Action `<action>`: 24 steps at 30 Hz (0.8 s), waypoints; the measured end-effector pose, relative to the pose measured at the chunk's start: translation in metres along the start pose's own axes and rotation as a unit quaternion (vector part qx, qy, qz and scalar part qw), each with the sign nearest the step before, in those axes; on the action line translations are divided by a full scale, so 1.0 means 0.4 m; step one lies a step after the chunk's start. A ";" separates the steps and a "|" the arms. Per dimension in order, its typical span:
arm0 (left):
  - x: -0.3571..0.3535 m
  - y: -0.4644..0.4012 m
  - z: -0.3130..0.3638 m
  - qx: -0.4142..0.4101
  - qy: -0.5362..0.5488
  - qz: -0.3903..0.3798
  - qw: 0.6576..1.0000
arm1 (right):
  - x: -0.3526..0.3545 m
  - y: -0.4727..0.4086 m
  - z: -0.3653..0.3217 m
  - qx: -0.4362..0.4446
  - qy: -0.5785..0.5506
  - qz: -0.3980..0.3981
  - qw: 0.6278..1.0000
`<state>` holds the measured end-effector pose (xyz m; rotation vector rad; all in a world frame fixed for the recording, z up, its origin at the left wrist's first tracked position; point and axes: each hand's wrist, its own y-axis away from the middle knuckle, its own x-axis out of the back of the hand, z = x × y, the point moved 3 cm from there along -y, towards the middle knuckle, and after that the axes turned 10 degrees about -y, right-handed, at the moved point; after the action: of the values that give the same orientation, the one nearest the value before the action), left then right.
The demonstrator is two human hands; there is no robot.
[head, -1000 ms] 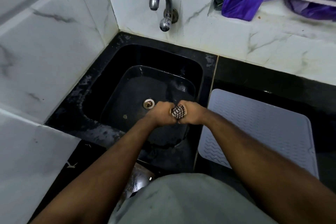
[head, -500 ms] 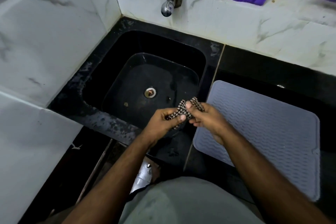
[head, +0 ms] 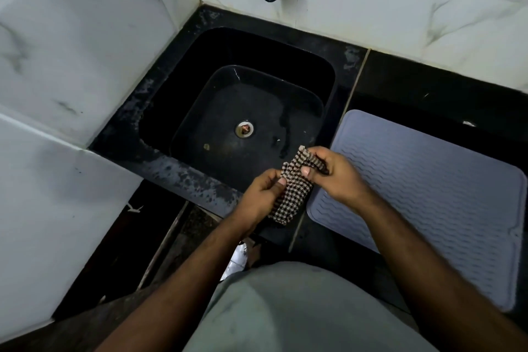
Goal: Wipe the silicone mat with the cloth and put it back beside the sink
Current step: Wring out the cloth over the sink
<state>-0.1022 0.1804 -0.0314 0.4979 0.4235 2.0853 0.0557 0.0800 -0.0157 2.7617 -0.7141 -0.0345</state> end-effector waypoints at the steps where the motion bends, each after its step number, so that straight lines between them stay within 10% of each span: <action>1: 0.001 0.000 -0.002 -0.004 -0.024 0.001 1.000 | 0.004 0.003 0.006 -0.009 -0.010 0.002 1.000; 7: -0.020 -0.001 -0.003 -0.035 -0.181 0.008 0.983 | 0.030 0.009 0.004 0.003 0.131 0.064 0.989; 10: -0.028 0.005 0.015 -0.159 -0.445 0.061 0.879 | 0.012 0.020 0.017 0.038 0.343 0.075 0.935; 15: -0.067 0.004 0.030 -0.281 -0.559 0.003 0.780 | -0.014 0.091 0.036 0.133 0.423 0.108 0.890; 24: -0.071 -0.026 0.059 -0.283 -0.534 0.004 0.796 | -0.021 0.112 0.068 0.076 0.318 0.136 0.935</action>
<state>-0.0690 0.1642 -0.0215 1.1644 -0.8408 1.4836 0.0249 0.0394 -0.0295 2.5306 -0.9135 0.9570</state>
